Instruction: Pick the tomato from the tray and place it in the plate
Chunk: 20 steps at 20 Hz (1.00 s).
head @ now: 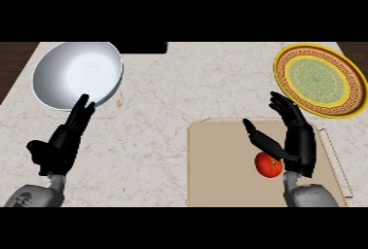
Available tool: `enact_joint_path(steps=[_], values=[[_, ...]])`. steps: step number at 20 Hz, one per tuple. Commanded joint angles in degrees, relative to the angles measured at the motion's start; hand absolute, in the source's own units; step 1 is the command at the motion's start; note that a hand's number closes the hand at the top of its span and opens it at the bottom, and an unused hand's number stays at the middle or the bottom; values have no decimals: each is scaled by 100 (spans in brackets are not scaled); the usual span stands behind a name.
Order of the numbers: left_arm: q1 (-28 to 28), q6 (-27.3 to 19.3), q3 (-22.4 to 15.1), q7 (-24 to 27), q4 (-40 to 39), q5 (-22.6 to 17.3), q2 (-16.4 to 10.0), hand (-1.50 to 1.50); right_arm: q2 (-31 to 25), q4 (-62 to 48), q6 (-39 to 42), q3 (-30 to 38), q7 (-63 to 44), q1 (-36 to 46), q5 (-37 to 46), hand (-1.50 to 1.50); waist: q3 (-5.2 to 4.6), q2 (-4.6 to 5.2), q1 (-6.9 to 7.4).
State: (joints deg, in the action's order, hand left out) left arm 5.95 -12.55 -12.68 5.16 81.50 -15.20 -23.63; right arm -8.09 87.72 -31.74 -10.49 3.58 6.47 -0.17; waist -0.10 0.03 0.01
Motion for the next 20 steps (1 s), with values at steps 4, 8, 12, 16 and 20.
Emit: enact_joint_path(steps=[4, 8, 12, 16, 20], values=[[-553, 353, 157, 507, -326, -3, -81, 0, 686, 477, -1835, -1062, 16, -994, 1734, -150, -3, -29, -33], [-285, 393, 247, 458, -503, 75, 106, 0, 548, 1106, -2106, -1266, -834, -1491, 2525, -150, 3, -14, -48], [-195, 355, 154, 600, -739, 179, 253, 0, -162, 1755, -1394, -1256, -2364, -2026, 3405, -150, -19, -12, -111], [-415, 509, 341, 515, -491, 61, -35, 0, -633, 2083, -416, -1227, -3498, -2274, 3996, -150, -18, -13, -19], [43, 450, 379, 297, -646, 80, 59, 0, -990, 2360, 878, -1312, -4640, -2027, 4063, -150, -13, 12, -21]])
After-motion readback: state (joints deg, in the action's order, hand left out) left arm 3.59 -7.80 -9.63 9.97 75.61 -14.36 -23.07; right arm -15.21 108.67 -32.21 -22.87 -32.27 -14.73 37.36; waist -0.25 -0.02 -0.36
